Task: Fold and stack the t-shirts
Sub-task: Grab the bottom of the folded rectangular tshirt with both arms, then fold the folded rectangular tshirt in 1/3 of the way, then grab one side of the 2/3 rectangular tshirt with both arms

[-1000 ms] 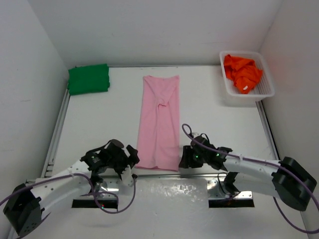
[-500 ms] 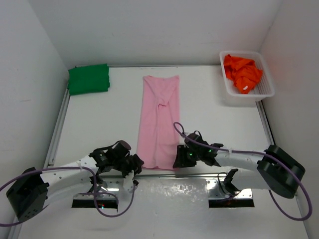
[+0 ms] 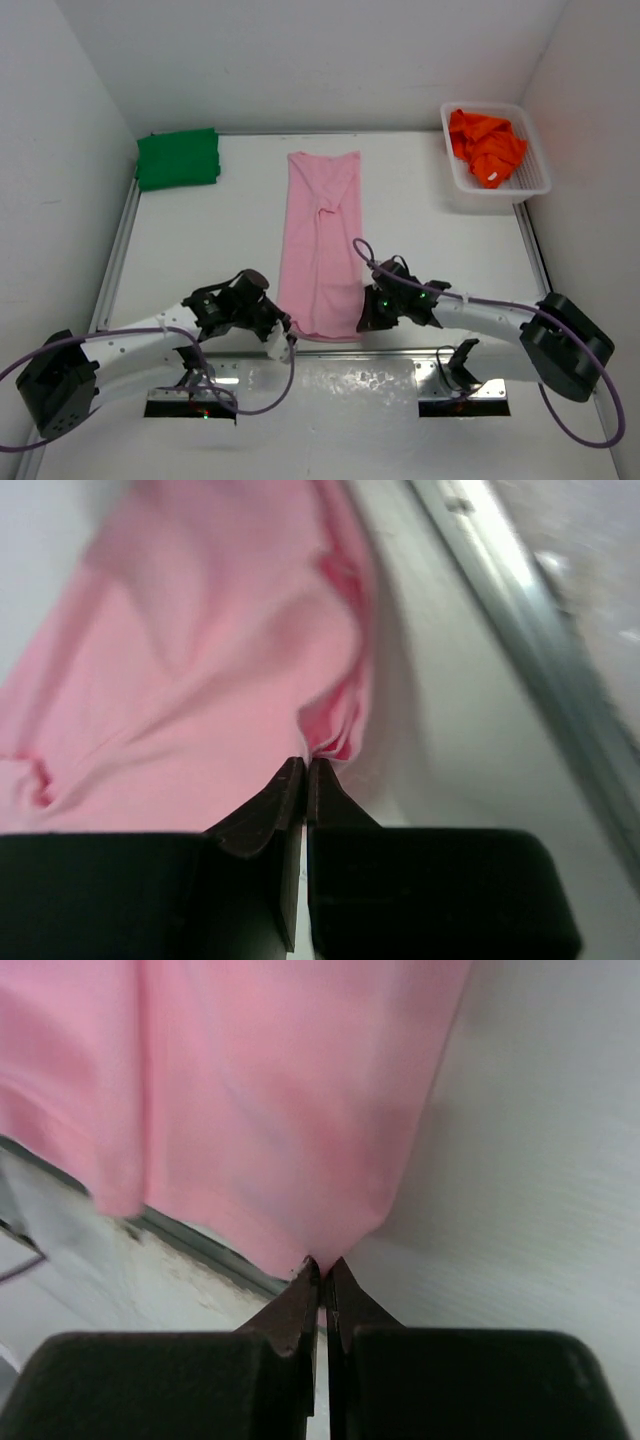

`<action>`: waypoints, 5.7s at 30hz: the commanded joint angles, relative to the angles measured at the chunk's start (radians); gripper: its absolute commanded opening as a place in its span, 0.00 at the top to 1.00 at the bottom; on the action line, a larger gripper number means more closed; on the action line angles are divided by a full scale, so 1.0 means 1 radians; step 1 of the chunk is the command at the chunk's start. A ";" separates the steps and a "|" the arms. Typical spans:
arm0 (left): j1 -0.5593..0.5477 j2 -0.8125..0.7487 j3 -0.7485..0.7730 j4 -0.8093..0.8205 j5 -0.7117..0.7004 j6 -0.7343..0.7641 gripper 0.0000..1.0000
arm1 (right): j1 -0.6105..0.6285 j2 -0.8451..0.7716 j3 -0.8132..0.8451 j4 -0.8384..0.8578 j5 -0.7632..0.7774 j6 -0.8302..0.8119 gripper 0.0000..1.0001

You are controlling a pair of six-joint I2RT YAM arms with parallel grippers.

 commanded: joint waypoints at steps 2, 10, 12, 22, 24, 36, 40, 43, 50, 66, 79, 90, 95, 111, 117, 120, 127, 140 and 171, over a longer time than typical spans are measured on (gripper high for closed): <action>0.034 0.056 0.197 0.058 -0.027 -0.257 1.00 | -0.095 -0.029 0.190 -0.130 0.036 -0.103 1.00; 0.283 0.275 0.501 0.061 0.074 -0.379 1.00 | -0.327 0.183 0.501 -0.214 -0.068 -0.278 1.00; 0.315 0.326 0.544 0.099 0.080 -0.434 1.00 | -0.368 0.233 0.552 -0.204 -0.092 -0.293 1.00; 0.453 0.631 0.749 0.254 0.020 -0.528 1.00 | -0.513 0.545 0.853 -0.162 -0.180 -0.336 1.00; 0.461 0.683 0.774 0.269 0.016 -0.515 1.00 | -0.525 0.571 0.891 -0.150 -0.194 -0.351 1.00; 0.489 0.824 0.774 0.447 -0.026 -0.483 1.00 | -0.554 0.738 0.997 -0.113 -0.209 -0.335 1.00; 0.489 0.844 0.764 0.478 -0.030 -0.483 1.00 | -0.556 0.775 1.018 -0.112 -0.218 -0.332 1.00; 0.492 0.863 0.756 0.489 -0.053 -0.479 1.00 | -0.557 0.803 1.035 -0.099 -0.223 -0.324 1.00; 0.499 0.896 0.728 0.567 -0.075 -0.471 1.00 | -0.573 0.869 1.084 -0.069 -0.220 -0.312 0.99; 0.525 1.047 0.978 0.616 -0.385 -0.639 0.51 | -0.636 0.763 1.092 -0.040 0.032 -0.492 0.68; 0.415 0.771 0.780 -0.120 0.074 -0.135 0.54 | -0.499 0.779 0.989 0.068 -0.229 -0.530 1.00; 0.369 0.837 0.603 0.168 -0.093 -0.118 0.53 | -0.533 1.033 1.201 0.115 -0.165 -0.383 1.00; 0.367 0.830 0.592 0.174 -0.090 -0.103 0.53 | -0.556 1.025 1.204 0.126 -0.077 -0.365 1.00; 0.343 0.623 0.521 0.005 -0.104 0.036 0.24 | -0.521 0.548 0.827 -0.245 -0.028 -0.456 0.34; 0.332 0.708 0.520 0.141 -0.171 -0.034 0.35 | -0.474 0.580 0.681 -0.143 -0.065 -0.286 0.40; 0.332 0.732 0.503 0.160 -0.198 -0.034 0.37 | -0.476 0.608 0.669 -0.107 -0.069 -0.250 0.41; 0.331 0.737 0.435 0.268 -0.214 -0.054 0.48 | -0.467 0.663 0.623 -0.035 -0.103 -0.164 0.42; 0.332 0.746 0.448 0.322 -0.204 -0.070 0.72 | -0.467 0.593 0.531 -0.012 -0.131 -0.135 0.45; 0.331 0.699 0.412 0.322 -0.188 -0.126 1.00 | -0.465 0.599 0.416 0.146 -0.146 0.007 0.93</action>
